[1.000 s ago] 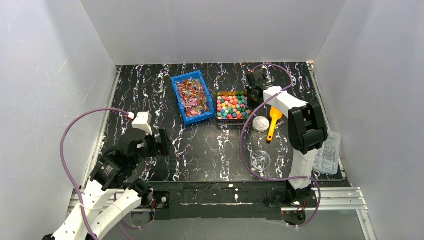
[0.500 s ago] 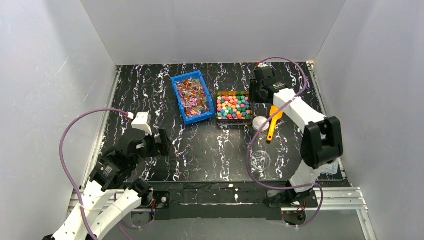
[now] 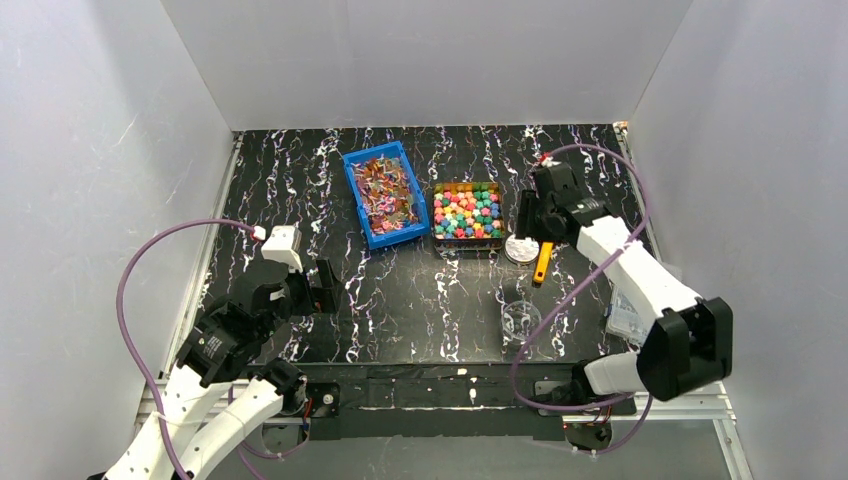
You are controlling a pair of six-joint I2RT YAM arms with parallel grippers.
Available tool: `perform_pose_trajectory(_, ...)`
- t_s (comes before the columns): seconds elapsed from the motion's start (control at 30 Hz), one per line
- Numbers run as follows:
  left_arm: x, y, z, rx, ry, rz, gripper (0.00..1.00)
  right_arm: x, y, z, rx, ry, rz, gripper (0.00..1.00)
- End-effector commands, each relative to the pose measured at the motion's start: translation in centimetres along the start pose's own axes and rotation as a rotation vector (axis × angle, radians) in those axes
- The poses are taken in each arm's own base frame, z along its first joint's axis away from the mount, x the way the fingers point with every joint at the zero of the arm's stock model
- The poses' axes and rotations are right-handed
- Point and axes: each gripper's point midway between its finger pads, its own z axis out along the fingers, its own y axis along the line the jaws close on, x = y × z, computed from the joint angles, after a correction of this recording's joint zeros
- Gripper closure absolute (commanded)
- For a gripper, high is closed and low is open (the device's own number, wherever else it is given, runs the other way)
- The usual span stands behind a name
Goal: Pack the candies
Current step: Adjust the storage box at the center of the board, then pick up the packing bottle from the center of the board.
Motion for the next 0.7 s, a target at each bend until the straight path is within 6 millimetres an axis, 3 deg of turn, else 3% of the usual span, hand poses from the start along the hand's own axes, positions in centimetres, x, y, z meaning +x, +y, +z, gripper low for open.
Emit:
perform_pose_trajectory(0.0, 0.4, 0.1, -0.1, 0.005, 0.012, 0.010, 0.01, 3.7, -0.6, -2.1, -0.033, 0.067, 0.054, 0.35)
perform_pose_trajectory(0.27, 0.6, -0.2, -0.1, 0.022, 0.018, 0.009, 0.01, 8.5, -0.5, -5.0, -0.106, 0.140, 0.113, 0.38)
perform_pose_trajectory(0.67, 0.7, -0.4, -0.1, 0.031, 0.025, 0.012, 0.01, 14.4, -0.2, -6.1, -0.063, 0.243, 0.068, 0.43)
